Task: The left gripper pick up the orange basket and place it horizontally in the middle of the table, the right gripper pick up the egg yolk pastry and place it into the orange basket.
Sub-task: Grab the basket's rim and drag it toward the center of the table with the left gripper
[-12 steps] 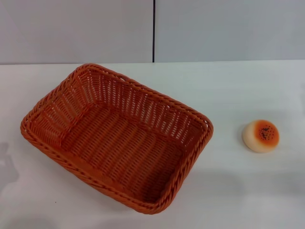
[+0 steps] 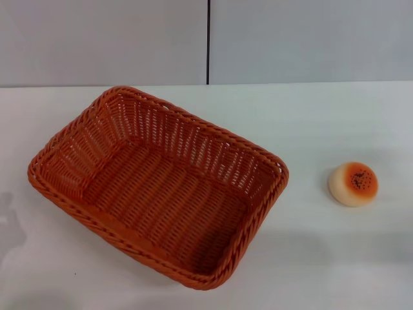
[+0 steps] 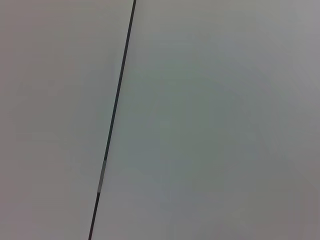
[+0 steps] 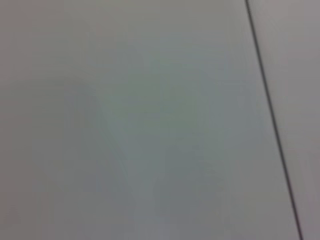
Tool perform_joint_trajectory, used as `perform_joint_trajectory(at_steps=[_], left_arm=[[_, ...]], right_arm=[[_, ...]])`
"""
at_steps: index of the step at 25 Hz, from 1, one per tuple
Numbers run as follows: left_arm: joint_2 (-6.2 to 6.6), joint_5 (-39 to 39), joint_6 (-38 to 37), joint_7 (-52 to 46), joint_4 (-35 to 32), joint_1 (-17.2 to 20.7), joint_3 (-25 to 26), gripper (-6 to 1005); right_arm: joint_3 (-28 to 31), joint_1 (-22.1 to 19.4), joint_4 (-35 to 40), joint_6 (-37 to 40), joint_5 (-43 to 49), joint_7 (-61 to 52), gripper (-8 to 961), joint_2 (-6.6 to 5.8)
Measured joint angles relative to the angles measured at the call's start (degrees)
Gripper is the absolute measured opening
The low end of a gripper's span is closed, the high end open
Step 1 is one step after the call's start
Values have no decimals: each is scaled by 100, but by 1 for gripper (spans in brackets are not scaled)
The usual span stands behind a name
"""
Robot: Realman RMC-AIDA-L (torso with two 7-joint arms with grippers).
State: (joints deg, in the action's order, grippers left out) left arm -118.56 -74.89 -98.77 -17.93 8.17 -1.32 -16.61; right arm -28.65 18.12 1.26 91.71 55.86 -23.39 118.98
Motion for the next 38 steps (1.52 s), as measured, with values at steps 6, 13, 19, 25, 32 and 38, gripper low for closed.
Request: perform_joint_trajectory(at_steps=[6,13,19,25,32,38], left_arm=[[0,0,-16,0,0,0,0,-1],[0,-50,-310,42,-51,-18,-23,0],[14,-71,-741,-20,-187,-104,-269,73],[47,-81,-893,-800,-701,-319,-585,159],[46,-86,-534,-2410,-2088,-562,-826,456],[44,-114,570,-4397,-4022,-627,-1877,695]], right_arm=[[53,22,-29,-5,-6,-5,250,6],[59,33,-31,-13,-8,8,382,1],[40,43,-18,3,-11,7,392,2],[20,61,-1,66,17,-17,392,-3],[15,70,6,109,35,-8,392,-7],[18,77,6,100,39,6,393,-7]])
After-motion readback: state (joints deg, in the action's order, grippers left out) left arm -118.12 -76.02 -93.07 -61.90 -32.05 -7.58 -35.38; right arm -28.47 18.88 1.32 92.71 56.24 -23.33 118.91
